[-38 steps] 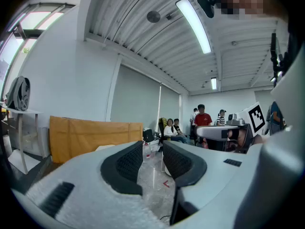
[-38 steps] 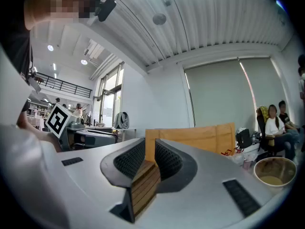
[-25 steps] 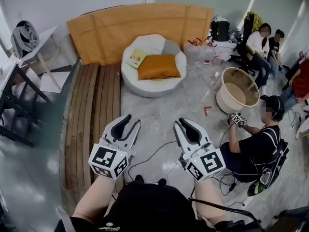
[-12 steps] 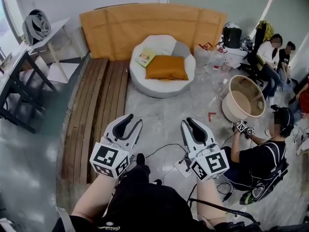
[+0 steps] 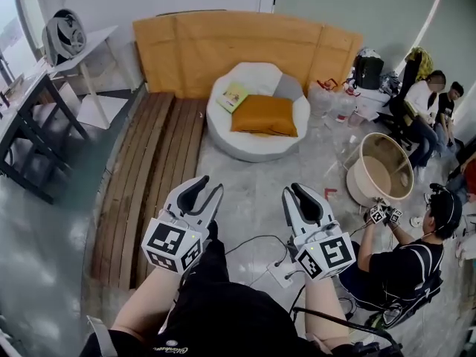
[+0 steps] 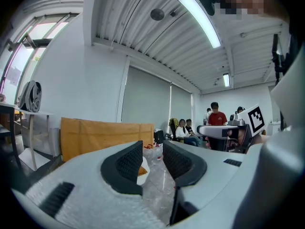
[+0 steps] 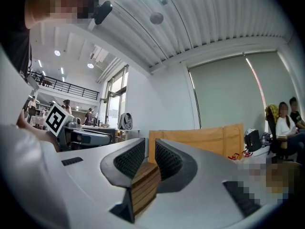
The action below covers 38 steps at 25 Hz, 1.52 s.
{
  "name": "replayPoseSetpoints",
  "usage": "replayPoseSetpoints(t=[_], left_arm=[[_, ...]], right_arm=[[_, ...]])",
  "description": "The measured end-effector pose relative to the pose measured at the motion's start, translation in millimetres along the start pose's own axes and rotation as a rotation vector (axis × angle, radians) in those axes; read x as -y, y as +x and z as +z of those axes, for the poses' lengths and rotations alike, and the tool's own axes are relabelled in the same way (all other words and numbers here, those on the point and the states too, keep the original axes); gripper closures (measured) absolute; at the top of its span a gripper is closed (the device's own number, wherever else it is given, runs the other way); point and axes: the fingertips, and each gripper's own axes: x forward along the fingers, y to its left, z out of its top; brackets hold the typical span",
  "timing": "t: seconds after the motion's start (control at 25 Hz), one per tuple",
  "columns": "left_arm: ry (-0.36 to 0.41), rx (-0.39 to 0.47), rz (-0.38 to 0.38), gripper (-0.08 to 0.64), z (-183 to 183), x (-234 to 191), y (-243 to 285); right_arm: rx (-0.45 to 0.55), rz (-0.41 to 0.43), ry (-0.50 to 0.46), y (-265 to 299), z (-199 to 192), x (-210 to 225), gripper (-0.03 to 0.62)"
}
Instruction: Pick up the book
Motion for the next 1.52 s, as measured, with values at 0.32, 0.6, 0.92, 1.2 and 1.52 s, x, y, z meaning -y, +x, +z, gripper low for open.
replayPoseSetpoints(t=[0.32, 0.6, 0.92, 1.2, 1.52], left_arm=[[-0.039, -0.006, -0.004, 0.425, -0.9, -95.1, 76.5], [-0.084, 0.048, -0.018, 0.425, 22.0, -221.2, 141.4], [-0.108, 0.124, -0.051, 0.425, 52.0, -323.8, 187.4], [-0.106, 0.184, -0.036, 0.424, 72.4, -361.5, 195.2], [-0.092, 0.194, 0.019, 0.425, 79.5, -398.1, 203.2]], right_arm=[[-0.043, -0.001, 0.018, 117.2, -12.6, 35.4, 0.523], [-0.103, -0.014, -0.077, 254.3, 6.2, 51.3, 0.523], [-0.161, -0.071, -0.177, 353.4, 23.7, 59.7, 0.523], [-0.184, -0.041, -0.224, 397.6, 25.5, 49.4, 0.523], [-0.168, -0.001, -0.252, 440.7, 39.7, 58.2, 0.523]])
